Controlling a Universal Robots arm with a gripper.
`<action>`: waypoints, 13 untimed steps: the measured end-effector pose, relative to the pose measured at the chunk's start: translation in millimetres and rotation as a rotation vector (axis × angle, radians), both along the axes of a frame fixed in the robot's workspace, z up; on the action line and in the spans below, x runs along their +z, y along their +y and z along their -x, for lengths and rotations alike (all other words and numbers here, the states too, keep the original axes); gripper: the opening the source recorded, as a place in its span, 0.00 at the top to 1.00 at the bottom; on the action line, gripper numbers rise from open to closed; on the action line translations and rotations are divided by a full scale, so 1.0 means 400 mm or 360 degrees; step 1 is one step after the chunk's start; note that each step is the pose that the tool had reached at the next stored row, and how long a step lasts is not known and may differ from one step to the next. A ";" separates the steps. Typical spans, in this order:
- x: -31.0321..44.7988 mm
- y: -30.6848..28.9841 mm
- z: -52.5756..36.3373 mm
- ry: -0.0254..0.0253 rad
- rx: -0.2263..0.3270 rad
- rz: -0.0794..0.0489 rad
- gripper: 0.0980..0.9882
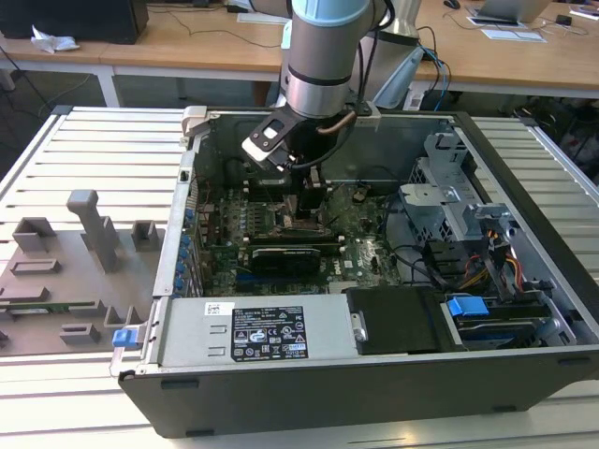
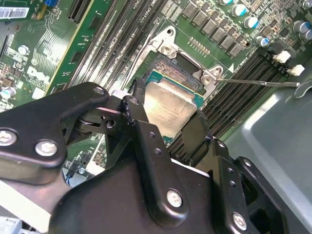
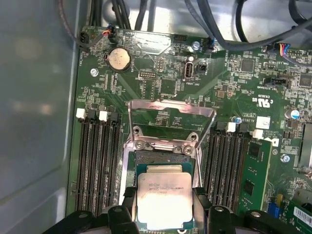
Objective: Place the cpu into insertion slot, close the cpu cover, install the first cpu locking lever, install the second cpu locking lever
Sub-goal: 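Place the cpu into insertion slot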
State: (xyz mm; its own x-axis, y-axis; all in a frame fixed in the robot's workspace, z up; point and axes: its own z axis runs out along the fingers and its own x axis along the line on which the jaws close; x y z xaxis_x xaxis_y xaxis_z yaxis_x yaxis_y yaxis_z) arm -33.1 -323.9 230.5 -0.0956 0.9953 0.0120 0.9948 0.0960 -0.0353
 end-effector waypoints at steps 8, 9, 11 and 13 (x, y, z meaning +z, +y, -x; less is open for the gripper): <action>0.000 0.000 0.000 -0.00004 -0.0136 0.0019 0.50; 0.000 0.000 0.000 -0.00006 -0.0147 0.0023 0.50; 0.000 0.000 0.000 -0.00003 -0.0172 0.0028 0.50; -0.001 0.000 0.000 -0.00003 -0.0196 0.0029 0.50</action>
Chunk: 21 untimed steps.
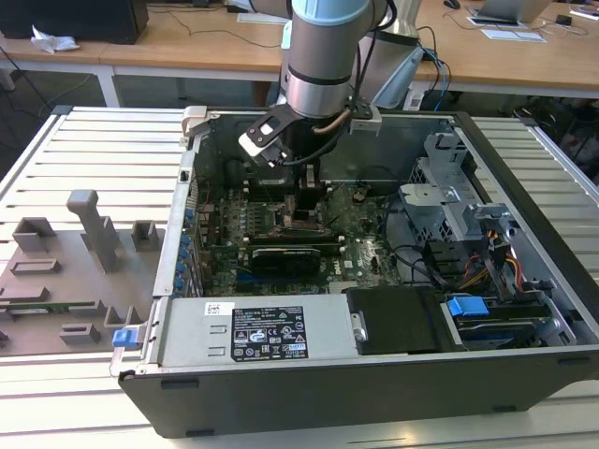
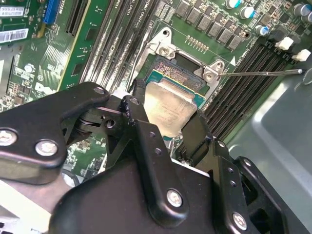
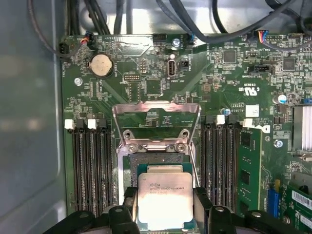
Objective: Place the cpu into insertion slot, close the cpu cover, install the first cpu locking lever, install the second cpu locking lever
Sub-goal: 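Place the cpu into insertion slot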
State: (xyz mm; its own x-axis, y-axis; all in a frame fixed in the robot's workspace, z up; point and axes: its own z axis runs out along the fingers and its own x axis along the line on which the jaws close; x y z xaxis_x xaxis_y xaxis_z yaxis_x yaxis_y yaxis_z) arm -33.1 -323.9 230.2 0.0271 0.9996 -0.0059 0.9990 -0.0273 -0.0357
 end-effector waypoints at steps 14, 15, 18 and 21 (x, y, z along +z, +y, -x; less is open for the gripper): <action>-0.003 0.000 0.000 -0.00002 -0.0216 0.0005 0.50; -0.003 0.000 0.000 -0.00002 -0.0223 0.0005 0.50; -0.004 0.000 0.000 -0.00002 -0.0240 0.0005 0.50; -0.006 0.000 0.000 -0.00002 -0.0260 0.0005 0.50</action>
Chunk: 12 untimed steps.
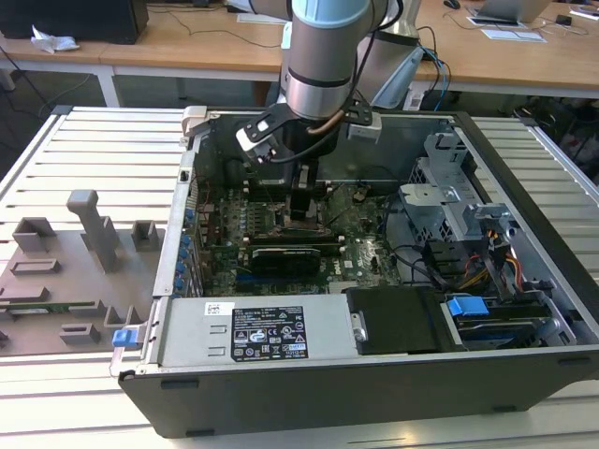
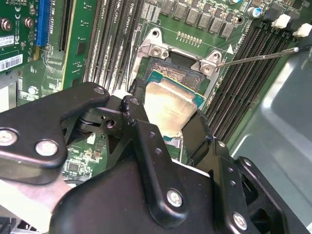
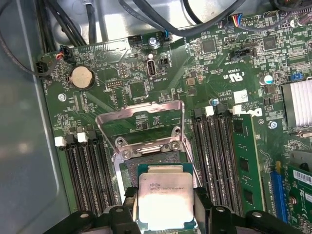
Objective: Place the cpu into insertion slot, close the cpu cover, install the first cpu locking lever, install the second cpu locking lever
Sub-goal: 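Place the cpu into insertion slot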
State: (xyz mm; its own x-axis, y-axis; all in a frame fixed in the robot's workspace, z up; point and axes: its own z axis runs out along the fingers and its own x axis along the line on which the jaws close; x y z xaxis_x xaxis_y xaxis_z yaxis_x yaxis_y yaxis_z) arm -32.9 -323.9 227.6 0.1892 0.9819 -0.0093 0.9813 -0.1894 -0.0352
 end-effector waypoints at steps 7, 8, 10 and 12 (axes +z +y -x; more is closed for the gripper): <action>-0.009 0.000 0.000 0.00002 -0.0013 0.0000 0.50; -0.012 0.000 0.000 0.00001 -0.0014 0.0000 0.50; -0.014 0.000 0.000 0.00000 -0.0016 0.0000 0.50; -0.017 0.000 0.000 0.00001 -0.0019 0.0000 0.50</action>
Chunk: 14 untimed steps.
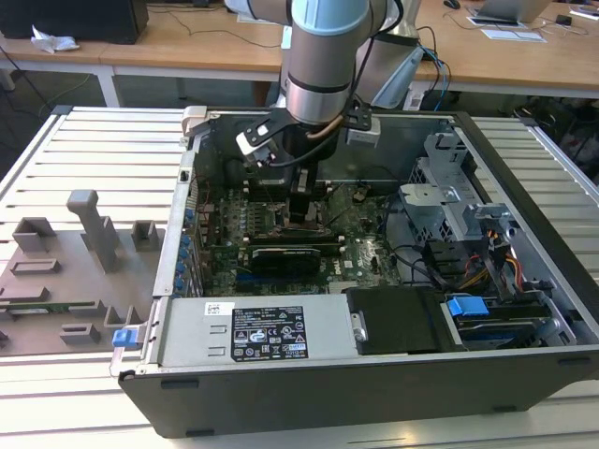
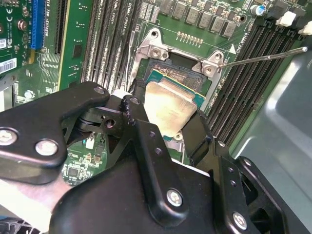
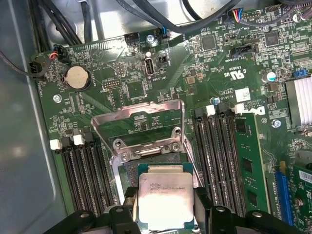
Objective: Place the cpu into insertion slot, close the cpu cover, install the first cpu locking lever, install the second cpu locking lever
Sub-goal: 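Place the cpu into insertion slot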
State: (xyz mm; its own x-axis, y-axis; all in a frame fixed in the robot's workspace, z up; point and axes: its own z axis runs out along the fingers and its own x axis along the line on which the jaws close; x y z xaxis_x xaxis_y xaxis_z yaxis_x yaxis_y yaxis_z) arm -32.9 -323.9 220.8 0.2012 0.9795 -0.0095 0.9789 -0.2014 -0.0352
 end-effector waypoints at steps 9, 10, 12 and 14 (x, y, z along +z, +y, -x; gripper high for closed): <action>-0.008 0.000 0.000 0.00002 0.0193 0.0001 0.50; -0.008 0.000 0.000 0.00002 0.0218 0.0001 0.50; -0.008 0.000 0.000 -0.00001 0.0246 0.0000 0.50; -0.008 0.000 0.000 -0.00001 0.0247 0.0000 0.50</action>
